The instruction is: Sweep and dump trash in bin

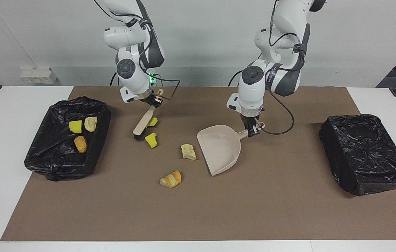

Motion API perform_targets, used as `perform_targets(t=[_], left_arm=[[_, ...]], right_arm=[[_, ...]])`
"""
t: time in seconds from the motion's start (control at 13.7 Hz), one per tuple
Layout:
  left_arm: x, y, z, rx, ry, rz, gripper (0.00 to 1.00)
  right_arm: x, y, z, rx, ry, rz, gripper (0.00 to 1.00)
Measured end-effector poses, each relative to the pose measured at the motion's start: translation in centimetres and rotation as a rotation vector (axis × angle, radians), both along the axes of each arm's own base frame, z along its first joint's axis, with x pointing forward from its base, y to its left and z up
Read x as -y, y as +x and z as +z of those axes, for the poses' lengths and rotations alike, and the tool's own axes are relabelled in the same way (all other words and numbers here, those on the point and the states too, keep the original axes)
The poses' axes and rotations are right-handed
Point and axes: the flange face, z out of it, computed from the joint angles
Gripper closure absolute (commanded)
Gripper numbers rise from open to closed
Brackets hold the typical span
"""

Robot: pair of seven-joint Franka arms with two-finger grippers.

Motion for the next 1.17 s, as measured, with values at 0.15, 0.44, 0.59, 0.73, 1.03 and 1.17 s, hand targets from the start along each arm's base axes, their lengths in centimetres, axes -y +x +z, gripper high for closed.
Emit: perform_targets(t=[0.15, 0.44, 0.59, 0.73, 1.03, 1.17], left_arm=[[0.0, -0.1, -0.1, -0.006, 0.005, 0.000, 1.00], [-0.1, -0.3, -0.2, -0.023, 0.018, 0.001, 1.00], [-0.1, -0.4, -0.2, -0.025, 0.020, 0.001, 1.00], [-0.1, -0.4, -0.3, -0.026, 0.021, 0.001, 1.00], [-0.1, -0.4, -0.3, -0.027, 0.022, 0.001, 1.00], [-0.1, -0.4, -0.3, -0.028, 0.022, 0.001, 1.00]], right_arm=[[-3.3, 2.5, 0.3, 0.013, 0.003, 0.011, 1.00], [-10.9, 6.0, 0.6, 0.018, 0.048, 0.060, 1.00], [-12.4, 7.6, 1.1, 0.004, 0.071, 0.063, 1.00], [-14.5, 8.1, 1.0, -0.002, 0.097, 0.083, 1.00], [-19.4, 8.3, 1.2, -0.031, 0.294, 0.162, 1.00], [-19.8, 8.7, 2.0, -0.021, 0.426, 0.208, 1.00]])
